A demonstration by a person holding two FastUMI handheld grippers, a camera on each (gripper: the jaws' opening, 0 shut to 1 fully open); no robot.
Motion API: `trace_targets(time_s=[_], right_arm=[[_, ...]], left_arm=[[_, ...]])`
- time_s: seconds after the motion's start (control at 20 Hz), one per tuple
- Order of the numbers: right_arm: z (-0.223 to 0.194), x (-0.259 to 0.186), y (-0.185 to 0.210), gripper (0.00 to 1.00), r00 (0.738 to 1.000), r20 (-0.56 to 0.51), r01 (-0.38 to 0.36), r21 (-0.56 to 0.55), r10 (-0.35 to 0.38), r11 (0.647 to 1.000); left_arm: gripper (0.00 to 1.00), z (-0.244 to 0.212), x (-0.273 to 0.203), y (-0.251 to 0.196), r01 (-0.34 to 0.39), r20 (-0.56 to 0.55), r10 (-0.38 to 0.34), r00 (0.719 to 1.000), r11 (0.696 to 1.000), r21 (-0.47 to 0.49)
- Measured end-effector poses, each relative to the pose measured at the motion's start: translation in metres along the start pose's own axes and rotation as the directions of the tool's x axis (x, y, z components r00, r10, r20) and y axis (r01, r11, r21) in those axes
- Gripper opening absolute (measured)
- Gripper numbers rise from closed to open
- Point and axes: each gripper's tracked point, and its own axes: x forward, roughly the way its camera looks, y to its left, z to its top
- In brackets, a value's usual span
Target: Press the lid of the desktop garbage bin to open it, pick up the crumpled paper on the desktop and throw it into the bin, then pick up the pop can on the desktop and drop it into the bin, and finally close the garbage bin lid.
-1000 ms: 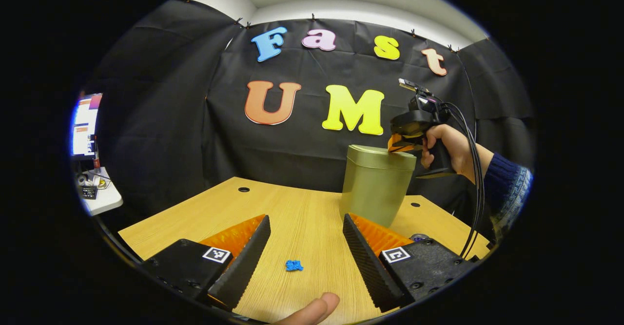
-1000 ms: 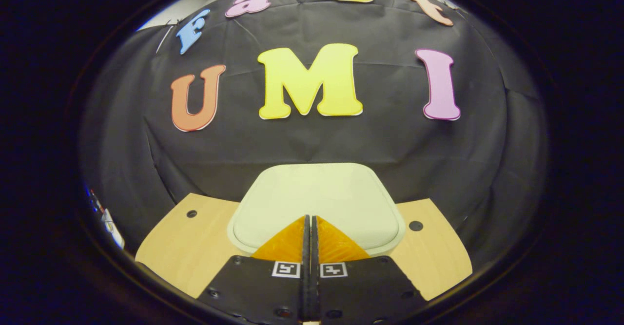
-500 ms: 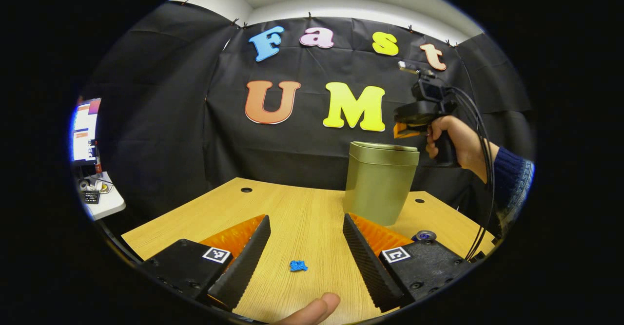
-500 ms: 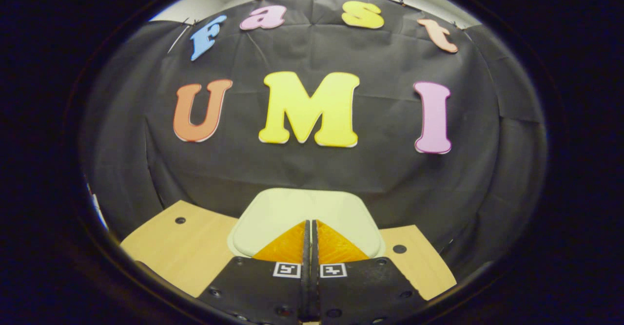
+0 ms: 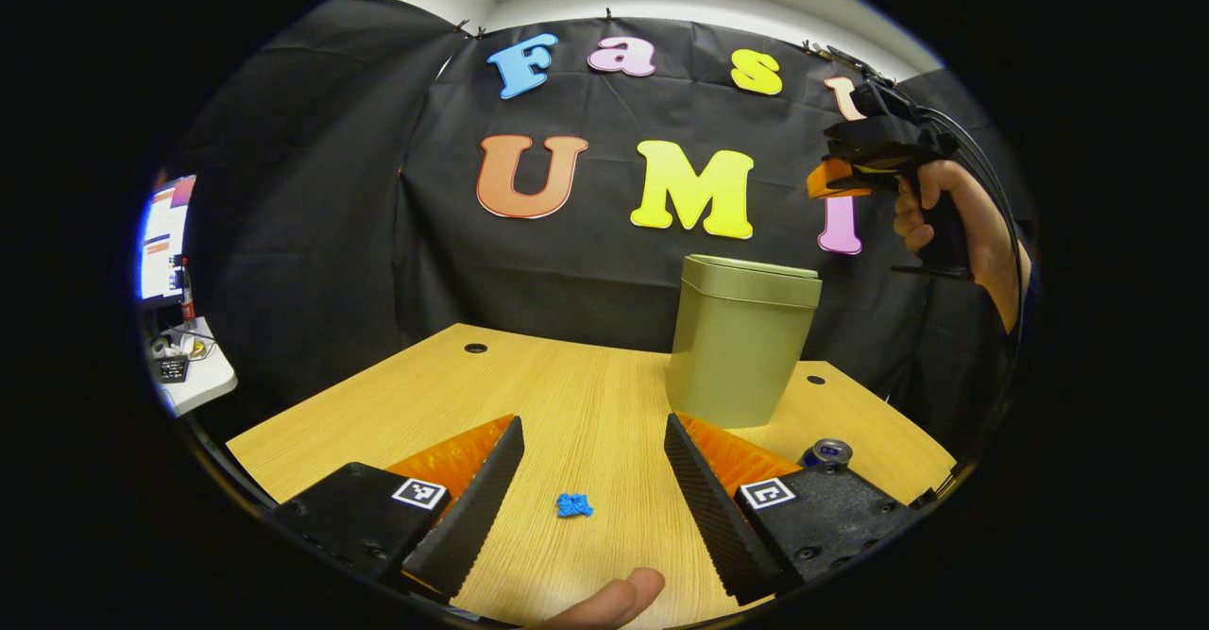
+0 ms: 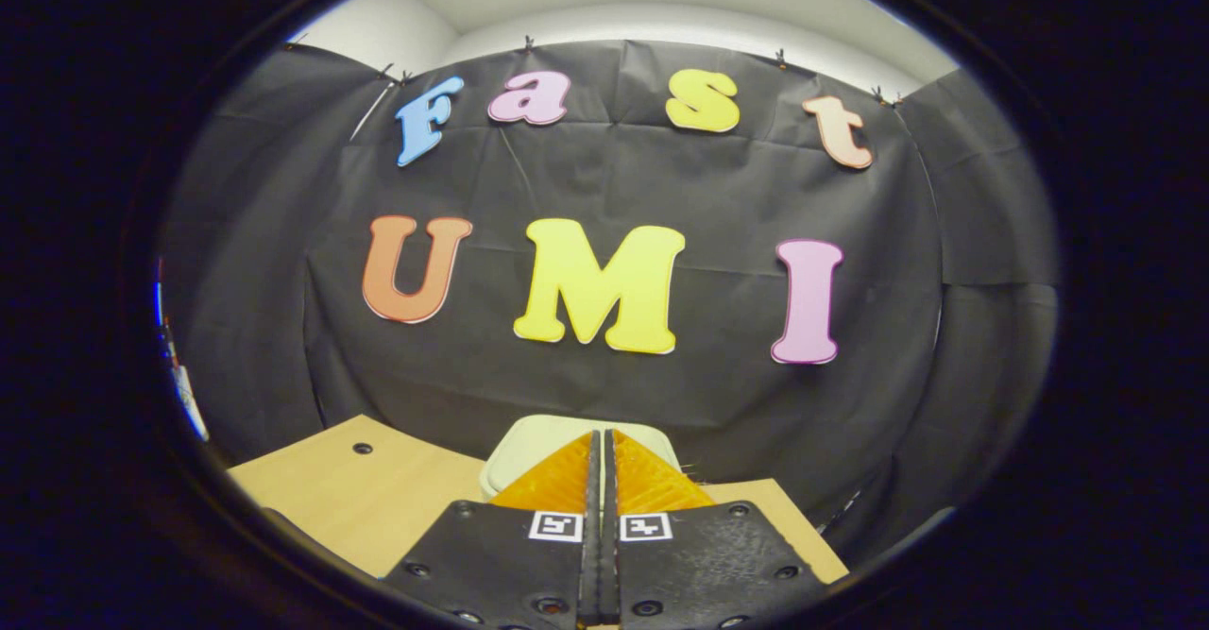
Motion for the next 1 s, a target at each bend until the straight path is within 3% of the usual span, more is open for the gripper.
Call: trace_targets(time_s=[0.85,1.0], right_arm=[[-0.025,0.001,0.015,0.03,0.996,-0.080,-0.035,-0.006,0.035,0.999],[-0.030,0.000,0.017,0.00,0.995,-0.093,-0.040,-0.004,0.040,0.999]], left_arm=[[0.97,-0.003,0.000,-0.009,0.020,0.002,-0.020,1.000,0.999,0.031],[0.97,-0.002,0.001,-0.008,0.018,0.004,-0.018,1.000,0.999,0.035]])
